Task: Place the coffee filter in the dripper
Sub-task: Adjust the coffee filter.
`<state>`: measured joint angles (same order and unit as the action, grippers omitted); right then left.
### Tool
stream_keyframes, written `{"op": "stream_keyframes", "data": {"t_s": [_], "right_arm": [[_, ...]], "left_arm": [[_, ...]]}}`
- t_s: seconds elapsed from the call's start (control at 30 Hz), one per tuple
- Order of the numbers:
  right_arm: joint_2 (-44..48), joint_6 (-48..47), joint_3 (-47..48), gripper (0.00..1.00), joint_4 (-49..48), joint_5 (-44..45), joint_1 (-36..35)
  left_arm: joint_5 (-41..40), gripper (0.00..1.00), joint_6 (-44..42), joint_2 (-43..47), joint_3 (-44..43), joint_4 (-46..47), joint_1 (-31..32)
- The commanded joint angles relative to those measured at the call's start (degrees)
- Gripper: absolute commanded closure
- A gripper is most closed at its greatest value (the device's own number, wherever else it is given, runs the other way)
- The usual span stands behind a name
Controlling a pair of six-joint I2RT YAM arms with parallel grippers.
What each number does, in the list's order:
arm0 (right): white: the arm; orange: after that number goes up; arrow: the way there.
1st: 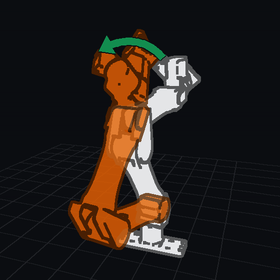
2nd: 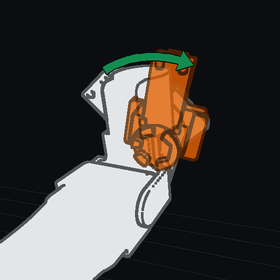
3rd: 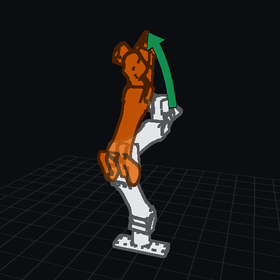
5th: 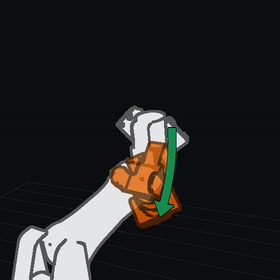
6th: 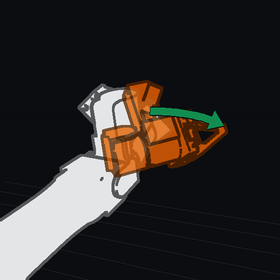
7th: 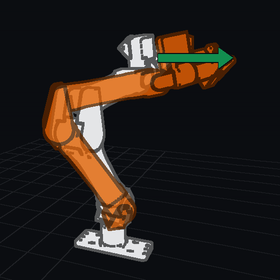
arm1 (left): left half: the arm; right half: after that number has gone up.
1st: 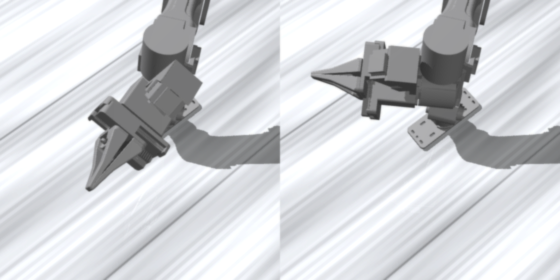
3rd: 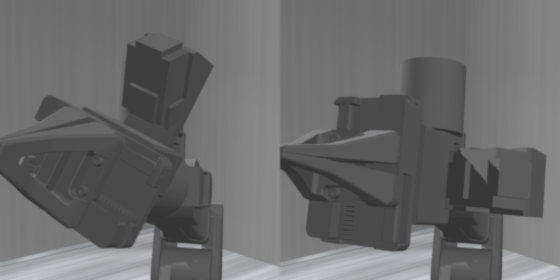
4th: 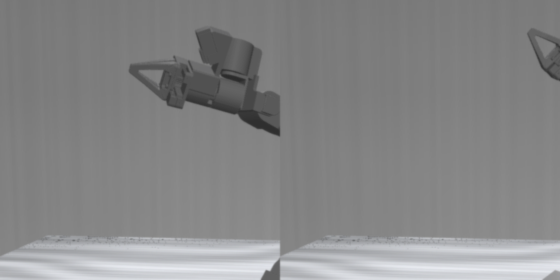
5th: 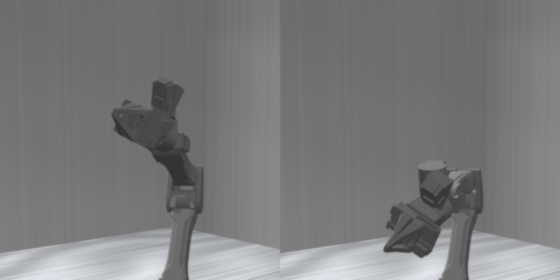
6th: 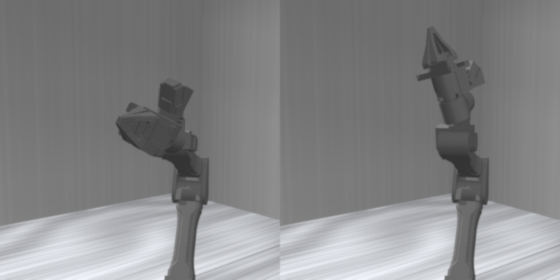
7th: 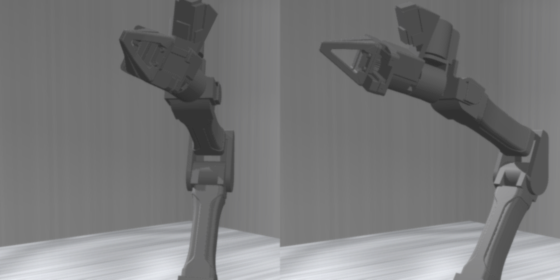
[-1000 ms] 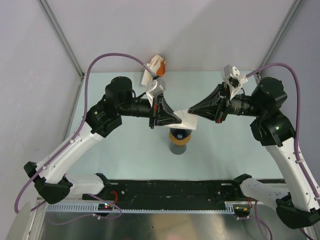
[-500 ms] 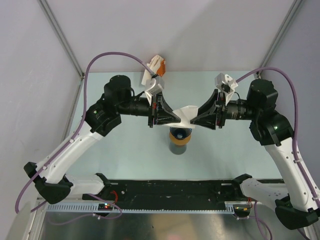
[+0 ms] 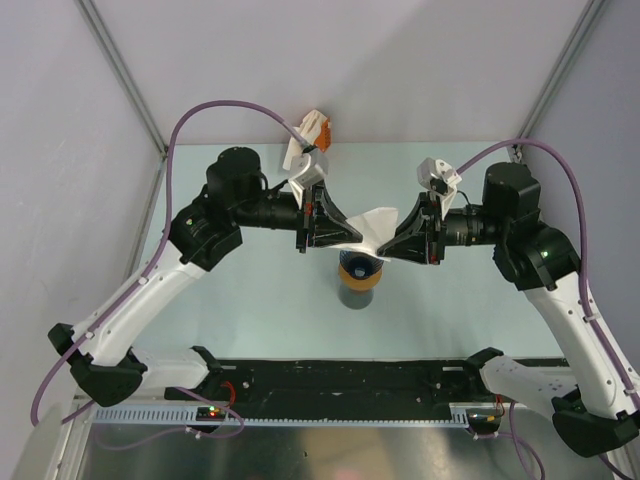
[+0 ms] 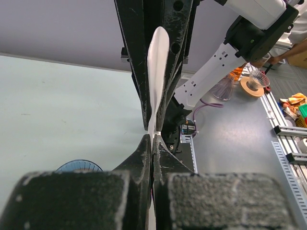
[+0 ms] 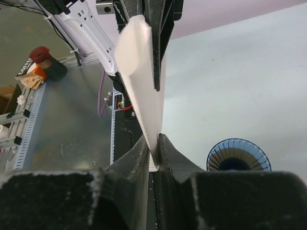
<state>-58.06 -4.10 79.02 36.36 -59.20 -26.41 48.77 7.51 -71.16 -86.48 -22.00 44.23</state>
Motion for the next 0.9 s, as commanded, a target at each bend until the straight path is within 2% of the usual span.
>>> {"op": "stream_keyframes", "data": {"t_s": [0.0,0.17,0.3,0.33,0.37,0.4,0.47,0.5,0.53,0.63,0.77,0.87], "right_arm": [[-0.04,-0.68,-0.17,0.86,0.77,-1.31,-0.23],[0.09,-0.39,-0.15,0.98,0.41,-1.27,-0.23],[0.13,-0.06,-0.18,1.00,0.16,-1.03,-0.16],[0.18,0.17,-0.18,1.00,-0.17,-0.93,-0.10],[0.21,0.55,-0.14,1.00,-0.56,-0.84,-0.03],[0.26,1.23,-0.16,1.00,-1.32,-0.74,0.19],[0.44,2.96,-0.16,1.00,-3.49,-0.83,1.03],[0.47,4.54,-0.17,1.00,-5.38,-1.05,1.50],[0.39,6.43,-0.18,1.00,-6.90,-1.25,1.96],[0.36,10.72,-0.43,1.00,-11.91,-1.78,2.65],[-0.14,16.98,-0.96,1.00,-19.15,-2.10,3.36],[-0.35,24.77,-2.18,1.00,-27.11,-1.96,4.00]], "left_arm": [[0.90,1.00,-0.69,0.25,-2.72,1.12,-0.50],[1.02,1.00,-0.84,-0.10,-3.14,1.06,-0.62],[0.10,0.99,-0.99,-0.05,-3.32,1.04,-0.77],[-0.34,0.92,-0.91,0.05,-3.42,1.06,-0.83],[-0.83,0.80,-0.52,0.14,-3.47,1.03,-1.13],[-1.11,0.60,-0.06,0.27,-3.45,1.01,-1.41],[-1.99,0.28,1.80,0.61,-3.26,1.00,-2.32],[-2.31,0.16,2.86,0.90,-3.09,1.00,-3.06],[-2.47,0.08,3.57,1.31,-2.69,1.08,-3.96],[-2.39,0.01,4.88,2.70,-1.33,1.67,-5.73],[-2.39,0.00,6.10,5.22,1.27,4.34,-7.69],[-2.55,0.00,9.76,7.18,5.85,9.61,-8.05]]}}
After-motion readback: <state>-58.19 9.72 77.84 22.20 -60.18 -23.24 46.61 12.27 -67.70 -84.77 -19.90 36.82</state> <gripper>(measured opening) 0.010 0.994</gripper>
